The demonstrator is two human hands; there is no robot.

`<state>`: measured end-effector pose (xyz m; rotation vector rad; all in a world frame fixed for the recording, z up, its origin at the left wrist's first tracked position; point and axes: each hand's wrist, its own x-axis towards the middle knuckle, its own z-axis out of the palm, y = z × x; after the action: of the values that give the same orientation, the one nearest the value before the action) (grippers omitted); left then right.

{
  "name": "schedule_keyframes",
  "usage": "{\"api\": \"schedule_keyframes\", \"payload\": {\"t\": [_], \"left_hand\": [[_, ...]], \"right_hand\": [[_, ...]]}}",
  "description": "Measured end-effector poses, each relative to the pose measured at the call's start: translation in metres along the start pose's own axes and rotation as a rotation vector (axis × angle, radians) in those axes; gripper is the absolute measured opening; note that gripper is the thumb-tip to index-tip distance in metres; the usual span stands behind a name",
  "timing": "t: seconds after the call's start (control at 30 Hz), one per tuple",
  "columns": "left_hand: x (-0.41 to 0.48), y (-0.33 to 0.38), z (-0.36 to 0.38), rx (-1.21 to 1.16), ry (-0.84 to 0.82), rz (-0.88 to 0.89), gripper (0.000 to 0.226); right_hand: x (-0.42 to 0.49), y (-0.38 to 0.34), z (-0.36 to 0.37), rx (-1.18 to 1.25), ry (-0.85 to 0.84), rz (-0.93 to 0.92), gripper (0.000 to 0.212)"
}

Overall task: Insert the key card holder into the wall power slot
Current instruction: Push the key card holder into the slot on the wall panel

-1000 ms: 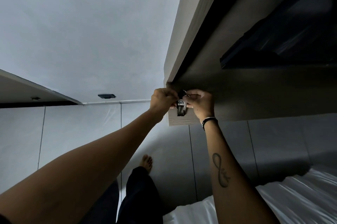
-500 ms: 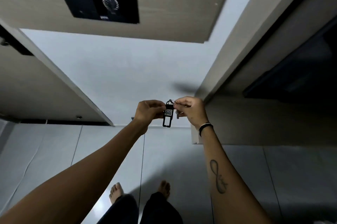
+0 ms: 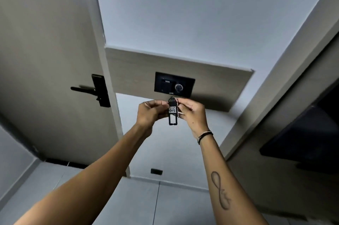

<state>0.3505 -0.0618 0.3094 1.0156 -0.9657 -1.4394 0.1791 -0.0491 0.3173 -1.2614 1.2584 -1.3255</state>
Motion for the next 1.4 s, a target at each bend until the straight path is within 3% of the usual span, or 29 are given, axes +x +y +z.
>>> {"api": "schedule_keyframes", "payload": {"t": [0.7, 1.13, 1.4], "left_hand": [[0.001, 0.153, 0.022, 0.035, -0.084, 0.288, 0.009], [0.014, 0.185, 0.029, 0.084, -0.037, 0.36, 0.011], [0.023, 0.188, 0.03, 0.089, -0.055, 0.369, 0.007]], "right_hand": [[0.03, -0.171, 0.029, 0.011, 0.012, -0.136, 0.029], [0.04, -0.197, 0.027, 0.072, 0.03, -0.188, 0.024], [0.054, -0.202, 0.028, -0.012, 0.076, -0.255, 0.026]]}}
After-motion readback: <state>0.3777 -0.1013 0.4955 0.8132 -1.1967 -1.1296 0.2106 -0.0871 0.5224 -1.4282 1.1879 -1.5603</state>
